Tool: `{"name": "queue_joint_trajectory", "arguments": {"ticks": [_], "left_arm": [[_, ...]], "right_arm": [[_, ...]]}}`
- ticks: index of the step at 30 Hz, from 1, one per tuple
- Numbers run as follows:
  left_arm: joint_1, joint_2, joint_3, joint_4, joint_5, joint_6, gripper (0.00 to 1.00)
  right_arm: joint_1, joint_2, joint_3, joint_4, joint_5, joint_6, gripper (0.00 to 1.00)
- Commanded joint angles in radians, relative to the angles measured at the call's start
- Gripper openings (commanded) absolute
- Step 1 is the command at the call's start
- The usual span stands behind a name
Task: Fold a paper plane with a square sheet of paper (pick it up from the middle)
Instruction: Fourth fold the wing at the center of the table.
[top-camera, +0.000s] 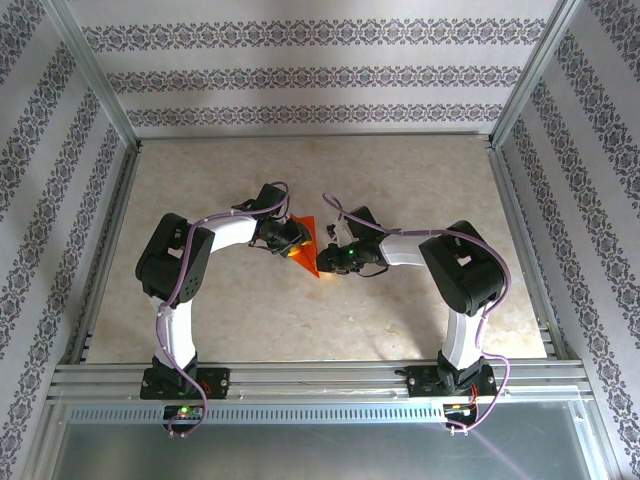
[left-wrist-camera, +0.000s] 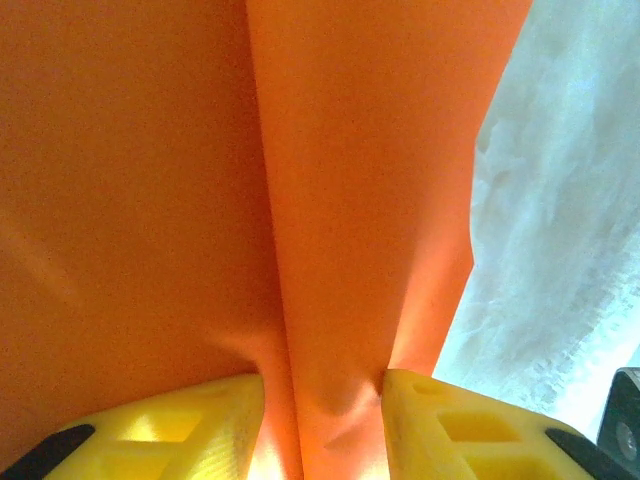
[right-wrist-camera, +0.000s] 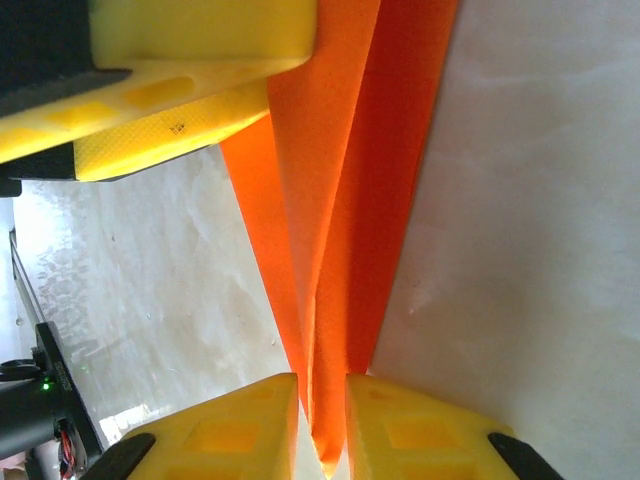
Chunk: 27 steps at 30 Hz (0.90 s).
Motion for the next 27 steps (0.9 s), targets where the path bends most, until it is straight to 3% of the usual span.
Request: {"name": "queue_joint_trajectory", "arguments": {"ticks": [1,27], "left_arm": [[-0.013,0.115,-0.056,-0.187,-0.116,0.036,0.40],[-0.015,0.136,-0.039,-0.208,-0.119,0.042,0.41]], "right_arm": [[-0.013,-0.012,0.042,-0.013,0.008,0.014,0.21],[-0.034,0.080,0.102,-0.027,0.013,0.081,0.17]]}}
